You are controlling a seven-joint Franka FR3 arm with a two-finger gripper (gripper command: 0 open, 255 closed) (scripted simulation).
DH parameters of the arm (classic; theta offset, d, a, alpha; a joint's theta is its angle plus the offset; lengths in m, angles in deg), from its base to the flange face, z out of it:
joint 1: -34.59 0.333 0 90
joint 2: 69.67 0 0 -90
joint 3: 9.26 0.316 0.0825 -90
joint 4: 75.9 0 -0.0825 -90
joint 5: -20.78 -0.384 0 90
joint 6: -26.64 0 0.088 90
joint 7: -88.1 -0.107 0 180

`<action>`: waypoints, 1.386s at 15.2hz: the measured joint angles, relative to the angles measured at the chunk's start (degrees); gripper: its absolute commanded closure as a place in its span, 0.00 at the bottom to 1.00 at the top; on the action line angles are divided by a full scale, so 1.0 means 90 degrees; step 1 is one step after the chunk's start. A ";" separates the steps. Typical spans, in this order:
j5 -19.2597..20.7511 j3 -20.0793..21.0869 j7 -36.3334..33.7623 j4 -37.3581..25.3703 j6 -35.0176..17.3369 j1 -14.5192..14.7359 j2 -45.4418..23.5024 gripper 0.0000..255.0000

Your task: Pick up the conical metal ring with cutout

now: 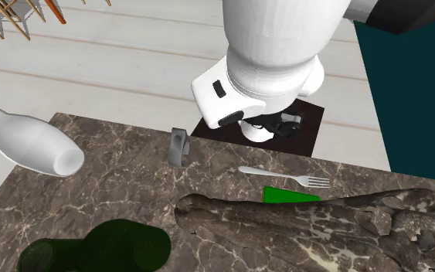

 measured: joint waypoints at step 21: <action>0.1531 -0.1904 0.2958 0.0339 -0.2405 -0.0379 -0.1776 0.00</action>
